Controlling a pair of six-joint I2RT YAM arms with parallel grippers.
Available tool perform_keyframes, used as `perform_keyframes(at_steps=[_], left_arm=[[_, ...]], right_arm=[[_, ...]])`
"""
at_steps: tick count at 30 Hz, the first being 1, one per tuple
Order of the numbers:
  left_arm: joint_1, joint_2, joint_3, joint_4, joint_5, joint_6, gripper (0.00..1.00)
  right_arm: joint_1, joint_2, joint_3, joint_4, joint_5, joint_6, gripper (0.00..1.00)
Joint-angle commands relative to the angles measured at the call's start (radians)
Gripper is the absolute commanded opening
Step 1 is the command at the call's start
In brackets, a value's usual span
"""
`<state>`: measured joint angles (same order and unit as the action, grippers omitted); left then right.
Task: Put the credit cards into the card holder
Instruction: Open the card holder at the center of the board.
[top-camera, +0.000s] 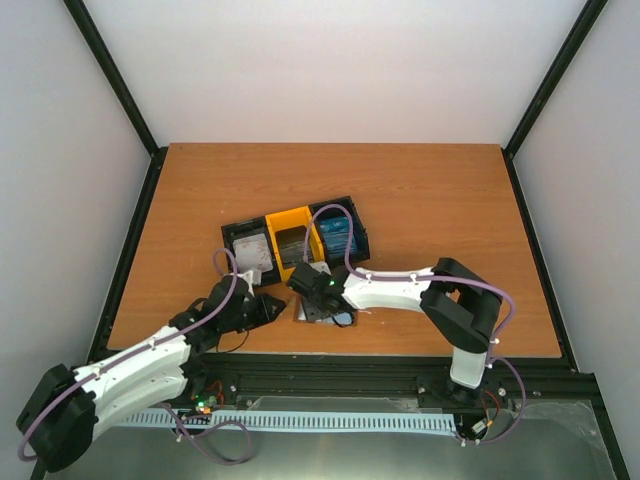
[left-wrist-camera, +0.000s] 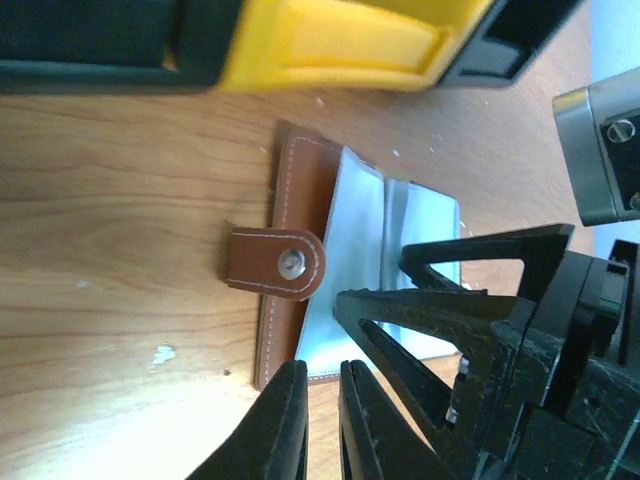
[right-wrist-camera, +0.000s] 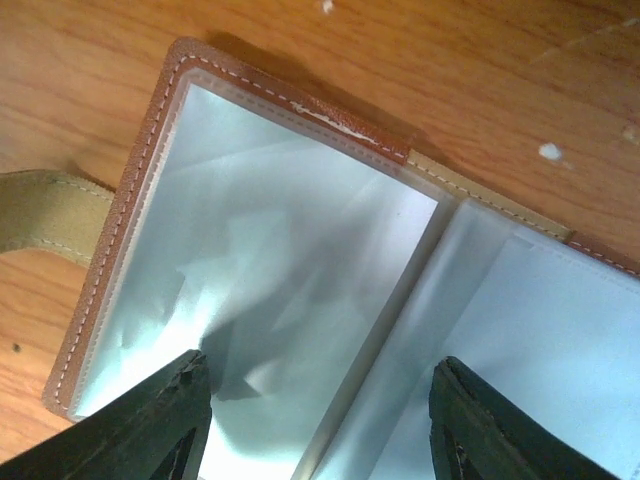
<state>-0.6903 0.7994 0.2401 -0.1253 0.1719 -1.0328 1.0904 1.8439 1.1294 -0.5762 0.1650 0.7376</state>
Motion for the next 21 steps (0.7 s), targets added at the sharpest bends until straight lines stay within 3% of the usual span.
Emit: perform_keyframes(at_steps=[1,6,15,21], left_arm=[[0.018,0.071,-0.002,0.203,0.202,0.071,0.13],[0.021,0.209,0.063,0.245,0.295,0.133,0.19],[0.031,0.496,0.225,0.285,0.415,0.162,0.12],[0.032,0.624,0.297,0.208,0.339,0.205,0.06]], right_arm=[[-0.001,0.023,-0.125,-0.115,-0.066,-0.053,0.6],[-0.001,-0.016,-0.182,-0.09,-0.031,-0.117,0.61],[-0.001,-0.077,-0.263,0.038,-0.075,-0.149,0.54],[-0.002,-0.104,-0.274,0.086,-0.081,-0.127,0.5]])
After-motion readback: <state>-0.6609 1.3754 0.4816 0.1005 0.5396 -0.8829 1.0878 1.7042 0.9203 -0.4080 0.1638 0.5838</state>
